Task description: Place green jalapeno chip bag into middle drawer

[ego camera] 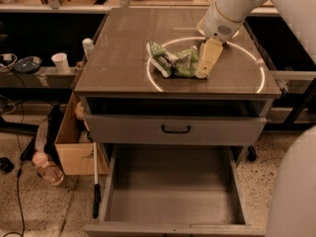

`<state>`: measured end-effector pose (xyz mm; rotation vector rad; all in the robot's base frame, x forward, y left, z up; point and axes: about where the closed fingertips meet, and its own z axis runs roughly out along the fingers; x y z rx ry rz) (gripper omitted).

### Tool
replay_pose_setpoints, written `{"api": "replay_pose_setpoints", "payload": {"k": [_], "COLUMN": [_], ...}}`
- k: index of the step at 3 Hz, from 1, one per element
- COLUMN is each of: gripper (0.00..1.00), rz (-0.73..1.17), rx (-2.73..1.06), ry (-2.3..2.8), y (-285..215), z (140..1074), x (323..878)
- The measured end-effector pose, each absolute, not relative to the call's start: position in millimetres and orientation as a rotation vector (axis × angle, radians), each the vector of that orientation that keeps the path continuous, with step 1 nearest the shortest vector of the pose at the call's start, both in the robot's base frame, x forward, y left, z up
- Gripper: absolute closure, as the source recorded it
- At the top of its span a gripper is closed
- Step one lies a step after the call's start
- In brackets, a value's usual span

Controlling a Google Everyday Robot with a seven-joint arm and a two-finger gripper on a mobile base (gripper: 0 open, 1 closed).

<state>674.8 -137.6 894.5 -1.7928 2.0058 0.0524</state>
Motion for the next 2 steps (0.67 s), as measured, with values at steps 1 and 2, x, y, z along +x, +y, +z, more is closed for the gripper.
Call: {"api": "replay_pose_setpoints", "payload": {"k": [1,2], "gripper": [0.00,0.00], "rz": [0.048,0.093], "rx": [-1.797,-1.837], "ry": [1.957,1.878], "y": [-126.4,-80.9], "z": [894.5,874.4], "x": [700.5,745.7]}}
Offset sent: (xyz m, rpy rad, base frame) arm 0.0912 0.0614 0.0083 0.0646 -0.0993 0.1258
